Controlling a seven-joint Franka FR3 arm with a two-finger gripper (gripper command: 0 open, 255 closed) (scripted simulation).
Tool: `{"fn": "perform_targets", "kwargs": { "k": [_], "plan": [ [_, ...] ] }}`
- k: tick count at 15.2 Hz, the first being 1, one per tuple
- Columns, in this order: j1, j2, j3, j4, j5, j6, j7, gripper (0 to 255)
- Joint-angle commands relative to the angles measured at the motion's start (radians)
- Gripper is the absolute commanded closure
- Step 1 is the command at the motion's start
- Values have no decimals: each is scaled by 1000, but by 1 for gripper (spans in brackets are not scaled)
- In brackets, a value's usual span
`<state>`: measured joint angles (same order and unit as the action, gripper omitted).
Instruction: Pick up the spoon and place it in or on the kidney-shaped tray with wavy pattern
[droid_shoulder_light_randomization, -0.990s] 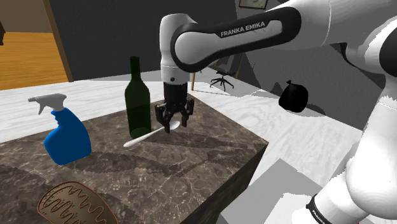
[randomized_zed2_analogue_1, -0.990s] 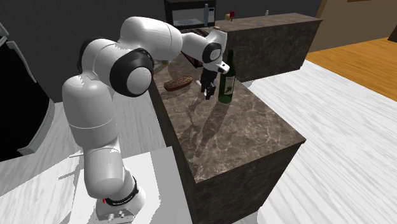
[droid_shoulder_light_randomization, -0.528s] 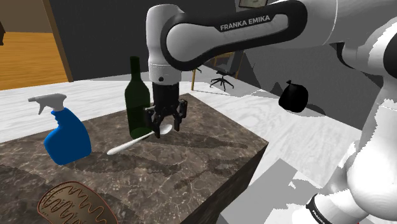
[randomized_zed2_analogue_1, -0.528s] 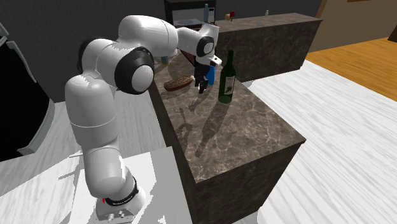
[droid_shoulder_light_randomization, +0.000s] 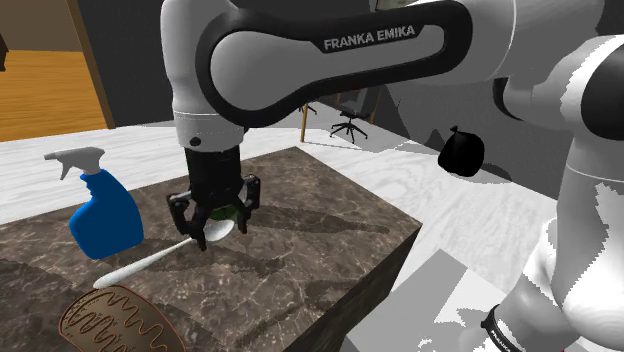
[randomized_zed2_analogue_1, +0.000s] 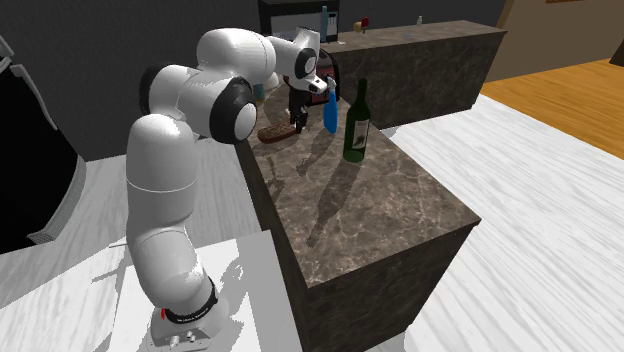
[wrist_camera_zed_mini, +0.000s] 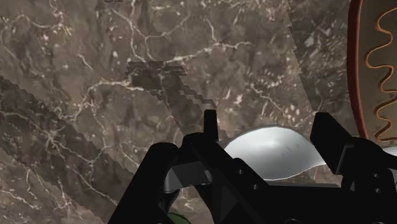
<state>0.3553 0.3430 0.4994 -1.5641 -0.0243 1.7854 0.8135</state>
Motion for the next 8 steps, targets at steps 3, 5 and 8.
{"fn": "perform_targets", "kwargs": {
  "k": [3, 5, 8],
  "plan": [
    [85, 84, 16, 112, -38, -27, 96, 255],
    [132, 133, 20, 183, -59, -48, 140, 255],
    [172, 179, 19, 224, -78, -43, 173, 255]
  ]
}}
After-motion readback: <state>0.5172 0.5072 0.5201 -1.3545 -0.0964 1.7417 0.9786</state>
